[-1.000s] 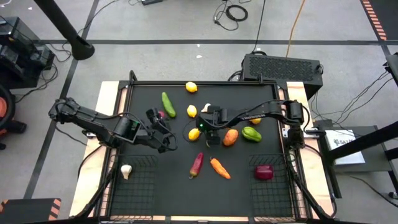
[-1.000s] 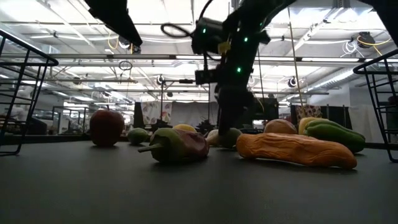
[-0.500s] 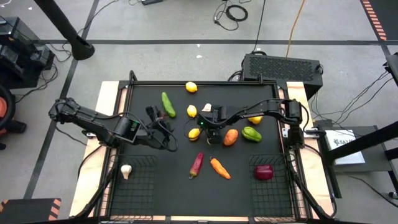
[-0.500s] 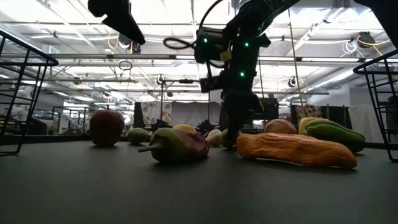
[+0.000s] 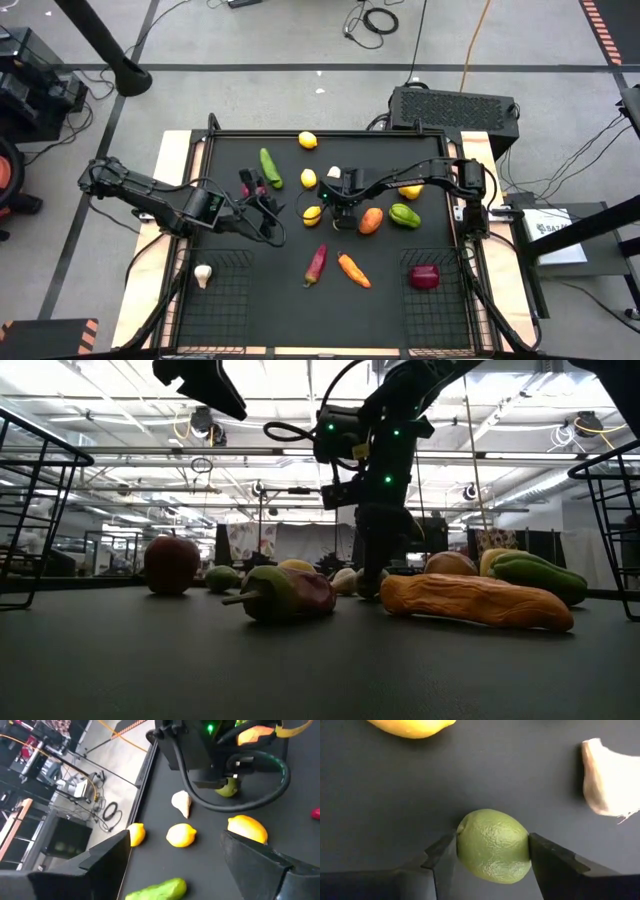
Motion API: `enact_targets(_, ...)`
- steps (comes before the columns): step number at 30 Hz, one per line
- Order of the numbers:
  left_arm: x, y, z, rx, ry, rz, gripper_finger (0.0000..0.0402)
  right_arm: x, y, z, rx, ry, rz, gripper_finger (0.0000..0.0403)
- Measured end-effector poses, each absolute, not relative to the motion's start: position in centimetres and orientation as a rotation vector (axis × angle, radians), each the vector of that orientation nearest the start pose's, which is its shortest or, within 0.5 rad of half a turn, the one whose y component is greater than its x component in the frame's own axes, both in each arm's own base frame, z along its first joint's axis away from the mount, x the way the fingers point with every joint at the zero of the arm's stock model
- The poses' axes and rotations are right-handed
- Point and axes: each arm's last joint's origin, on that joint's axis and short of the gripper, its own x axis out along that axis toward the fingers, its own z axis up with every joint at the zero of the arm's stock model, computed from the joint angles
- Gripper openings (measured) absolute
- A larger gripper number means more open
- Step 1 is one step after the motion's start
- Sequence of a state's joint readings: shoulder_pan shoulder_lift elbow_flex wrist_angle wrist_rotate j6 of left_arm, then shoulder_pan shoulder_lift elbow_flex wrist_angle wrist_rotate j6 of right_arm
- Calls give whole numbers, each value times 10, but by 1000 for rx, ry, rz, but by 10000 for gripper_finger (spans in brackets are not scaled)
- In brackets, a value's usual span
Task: Sort produce into baskets
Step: Put the lime into the bottom right basket
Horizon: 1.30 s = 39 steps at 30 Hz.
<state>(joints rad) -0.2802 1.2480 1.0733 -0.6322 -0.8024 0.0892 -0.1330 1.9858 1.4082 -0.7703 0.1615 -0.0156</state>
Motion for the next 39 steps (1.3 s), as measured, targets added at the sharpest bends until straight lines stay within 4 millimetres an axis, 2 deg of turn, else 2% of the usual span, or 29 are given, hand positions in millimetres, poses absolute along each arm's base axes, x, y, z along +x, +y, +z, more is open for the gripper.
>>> enact_targets(5, 245, -49, 307, 502, 724, 464, 312, 377, -45, 177, 15, 1365, -201, 212)
enact_targets(9, 245, -49, 307, 501, 724, 464, 312, 373, -35, 201, 120, 1319, -136, 212)
enact_targets(13, 245, -49, 307, 495, 723, 466, 312, 361, -20, 229, 210, 1293, -64, 212)
enact_targets(18, 244, -49, 307, 479, 719, 471, 312, 330, 4, 273, 354, 1273, 24, 212)
enact_targets(24, 245, -49, 307, 476, 718, 471, 312, 286, 38, 327, 519, 1176, 17, 212)
enact_targets(27, 245, -49, 307, 463, 715, 475, 312, 263, 56, 345, 603, 1161, -5, 212)
enact_targets(32, 245, -49, 307, 450, 712, 476, 312, 223, 89, 353, 663, 1251, -137, 212)
enact_targets(39, 245, -49, 307, 446, 710, 477, 312, 188, 137, 343, 703, 1368, -385, 212)
